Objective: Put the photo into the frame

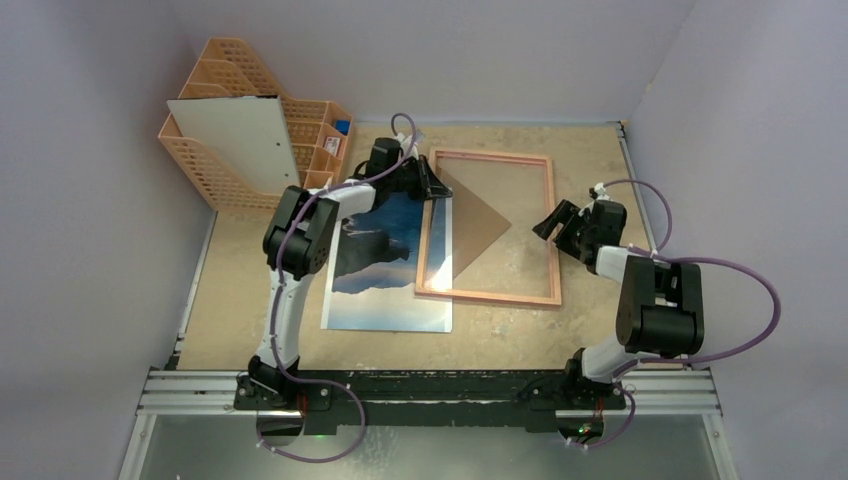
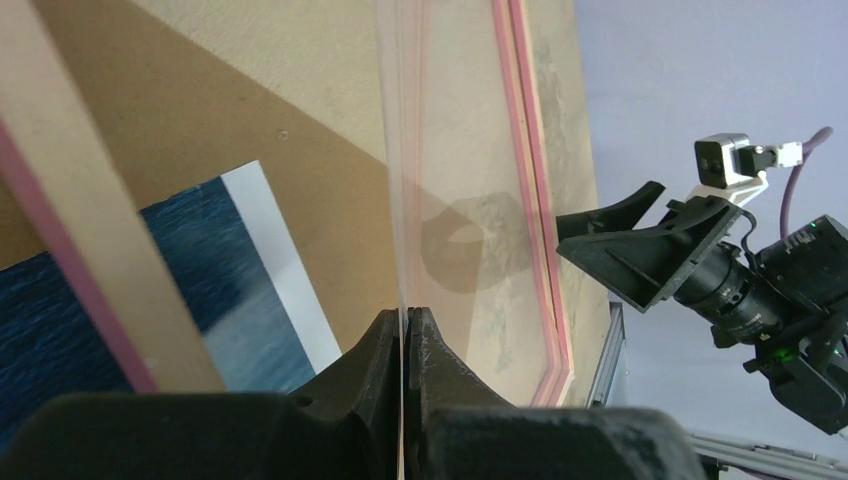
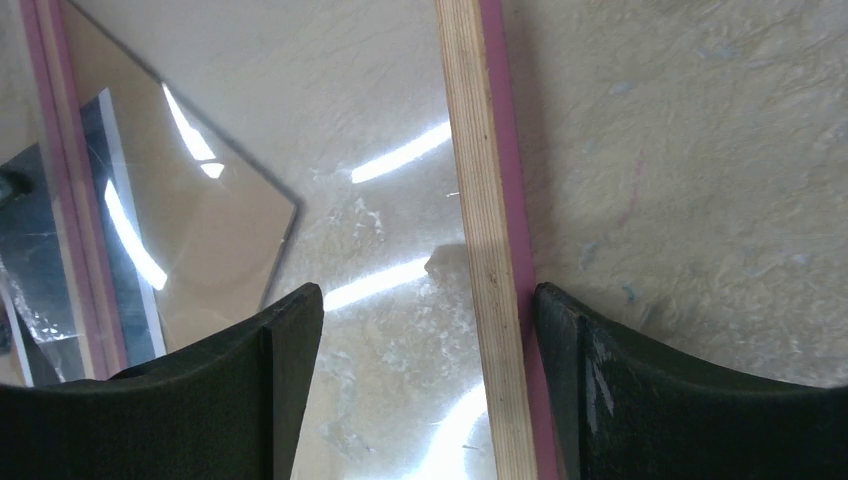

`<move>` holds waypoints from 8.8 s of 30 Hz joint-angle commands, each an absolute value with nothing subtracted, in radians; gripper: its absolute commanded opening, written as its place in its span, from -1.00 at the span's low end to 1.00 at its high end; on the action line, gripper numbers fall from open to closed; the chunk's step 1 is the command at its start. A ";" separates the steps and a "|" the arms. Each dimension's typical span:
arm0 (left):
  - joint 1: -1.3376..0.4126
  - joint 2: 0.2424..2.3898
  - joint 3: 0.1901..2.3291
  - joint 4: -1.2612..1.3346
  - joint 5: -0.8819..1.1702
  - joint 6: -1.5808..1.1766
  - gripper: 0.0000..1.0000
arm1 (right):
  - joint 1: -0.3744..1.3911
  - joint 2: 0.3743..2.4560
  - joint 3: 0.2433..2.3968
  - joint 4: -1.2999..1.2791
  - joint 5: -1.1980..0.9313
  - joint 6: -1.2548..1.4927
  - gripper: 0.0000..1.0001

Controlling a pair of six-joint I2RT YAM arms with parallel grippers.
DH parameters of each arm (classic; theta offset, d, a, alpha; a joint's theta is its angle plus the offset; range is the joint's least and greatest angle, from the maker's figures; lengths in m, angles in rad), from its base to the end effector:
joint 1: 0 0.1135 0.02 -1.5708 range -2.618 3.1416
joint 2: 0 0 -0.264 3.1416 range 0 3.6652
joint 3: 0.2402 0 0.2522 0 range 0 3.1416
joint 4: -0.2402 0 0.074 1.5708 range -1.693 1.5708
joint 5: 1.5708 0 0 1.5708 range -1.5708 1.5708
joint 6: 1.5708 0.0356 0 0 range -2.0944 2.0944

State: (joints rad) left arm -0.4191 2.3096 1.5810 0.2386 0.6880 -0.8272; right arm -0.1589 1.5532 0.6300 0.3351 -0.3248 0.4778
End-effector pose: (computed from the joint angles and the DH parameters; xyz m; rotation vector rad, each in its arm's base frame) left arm 0.4567 -0.2282 0.1426 0.0175 2.2781 -1.4279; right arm 0.2986 -0.0364 0.1585 0.4971 2.1146 0.5339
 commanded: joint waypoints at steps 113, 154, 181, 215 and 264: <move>-0.393 2.281 1.477 0.632 0.544 -1.054 -1.00 | -0.102 1.364 0.560 0.233 -0.218 0.775 0.67; -0.416 2.411 1.592 0.656 0.656 -0.955 -0.65 | -0.103 1.523 0.534 0.310 -0.271 0.660 0.62; -0.428 2.288 1.856 -0.200 0.228 -0.690 0.44 | -0.103 1.536 0.528 0.297 -0.286 0.670 0.61; -0.426 2.200 1.768 -0.395 0.050 -0.626 0.30 | -0.103 1.544 0.553 0.302 -0.293 0.649 0.56; -0.426 1.139 0.685 -0.545 -0.187 -0.876 0.44 | 0.403 0.985 0.426 0.099 -0.372 0.803 0.44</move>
